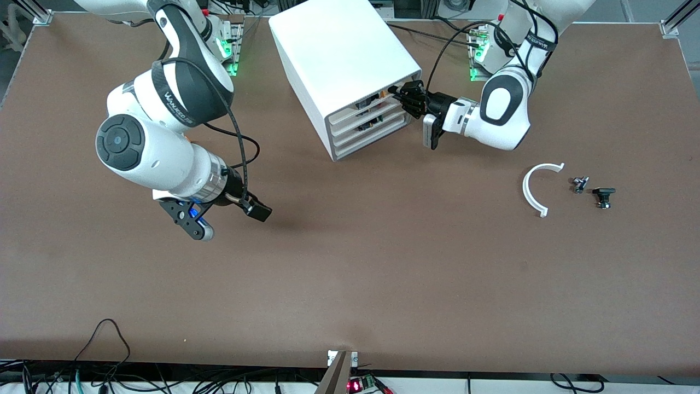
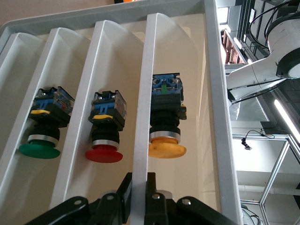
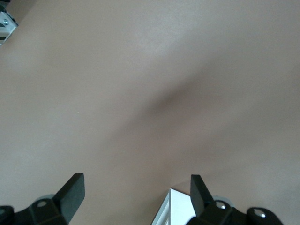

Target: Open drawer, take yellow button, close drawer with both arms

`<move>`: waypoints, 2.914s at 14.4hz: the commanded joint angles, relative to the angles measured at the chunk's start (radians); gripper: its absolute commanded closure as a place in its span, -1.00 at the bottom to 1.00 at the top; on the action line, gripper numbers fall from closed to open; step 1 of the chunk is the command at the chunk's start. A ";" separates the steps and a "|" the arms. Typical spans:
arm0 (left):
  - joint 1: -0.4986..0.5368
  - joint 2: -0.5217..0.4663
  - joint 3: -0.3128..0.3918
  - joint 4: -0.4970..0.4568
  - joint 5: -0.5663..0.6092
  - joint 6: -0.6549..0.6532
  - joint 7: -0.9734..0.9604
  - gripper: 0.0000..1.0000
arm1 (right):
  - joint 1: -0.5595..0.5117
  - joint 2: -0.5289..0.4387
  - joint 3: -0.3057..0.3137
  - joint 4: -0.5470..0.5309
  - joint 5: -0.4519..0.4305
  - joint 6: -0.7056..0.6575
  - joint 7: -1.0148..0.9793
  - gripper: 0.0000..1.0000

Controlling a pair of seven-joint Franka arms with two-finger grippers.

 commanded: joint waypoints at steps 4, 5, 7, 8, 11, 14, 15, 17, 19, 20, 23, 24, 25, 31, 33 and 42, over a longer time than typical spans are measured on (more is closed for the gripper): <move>0.059 0.020 -0.002 0.033 -0.004 -0.006 0.010 1.00 | 0.029 0.021 0.003 0.080 0.019 -0.018 0.039 -1.00; 0.073 0.050 0.001 0.065 0.024 -0.006 0.010 1.00 | 0.041 0.030 0.003 0.095 0.019 -0.013 0.077 -1.00; 0.118 0.124 0.006 0.151 0.103 -0.008 0.009 1.00 | 0.072 0.066 0.001 0.147 0.014 -0.021 0.123 -1.00; 0.140 0.152 0.006 0.188 0.130 -0.012 0.009 1.00 | 0.090 0.081 0.000 0.166 0.014 -0.018 0.150 -1.00; 0.177 0.181 0.010 0.254 0.170 -0.014 0.001 1.00 | 0.158 0.118 -0.008 0.212 0.010 -0.010 0.265 -1.00; 0.217 0.181 0.015 0.325 0.261 -0.017 -0.078 1.00 | 0.225 0.127 -0.010 0.219 0.001 -0.004 0.390 -1.00; 0.223 0.181 0.015 0.340 0.276 -0.018 -0.101 1.00 | 0.248 0.127 -0.008 0.219 -0.010 0.004 0.436 -1.00; 0.215 0.199 0.012 0.343 0.282 -0.023 -0.102 -0.44 | 0.297 0.129 -0.008 0.224 -0.013 0.018 0.526 -1.00; 0.224 0.218 0.012 0.345 0.282 -0.050 -0.103 -1.00 | 0.339 0.133 -0.008 0.224 -0.016 0.050 0.607 -1.00; 0.229 0.218 0.012 0.347 0.282 -0.063 -0.108 -1.00 | 0.354 0.136 -0.008 0.224 -0.016 0.064 0.638 -1.00; 0.254 0.201 0.015 0.369 0.287 -0.098 -0.140 -1.00 | 0.401 0.156 -0.008 0.224 -0.033 0.119 0.739 -1.00; 0.264 0.199 0.018 0.389 0.298 -0.128 -0.176 -1.00 | 0.418 0.165 -0.008 0.224 -0.051 0.122 0.761 -1.00; 0.272 0.198 0.021 0.429 0.331 -0.159 -0.230 -1.00 | 0.435 0.173 -0.008 0.224 -0.064 0.122 0.769 -1.00; 0.313 0.196 0.024 0.685 0.638 -0.305 -0.541 -1.00 | 0.497 0.228 -0.011 0.224 -0.095 0.194 0.868 -1.00; 0.318 0.196 0.024 0.768 0.722 -0.348 -0.623 -1.00 | 0.510 0.244 -0.013 0.224 -0.096 0.218 0.882 -1.00; 0.262 0.173 0.003 0.960 1.250 -0.368 -0.763 -1.00 | 0.543 0.268 -0.037 0.224 -0.141 0.251 0.882 0.62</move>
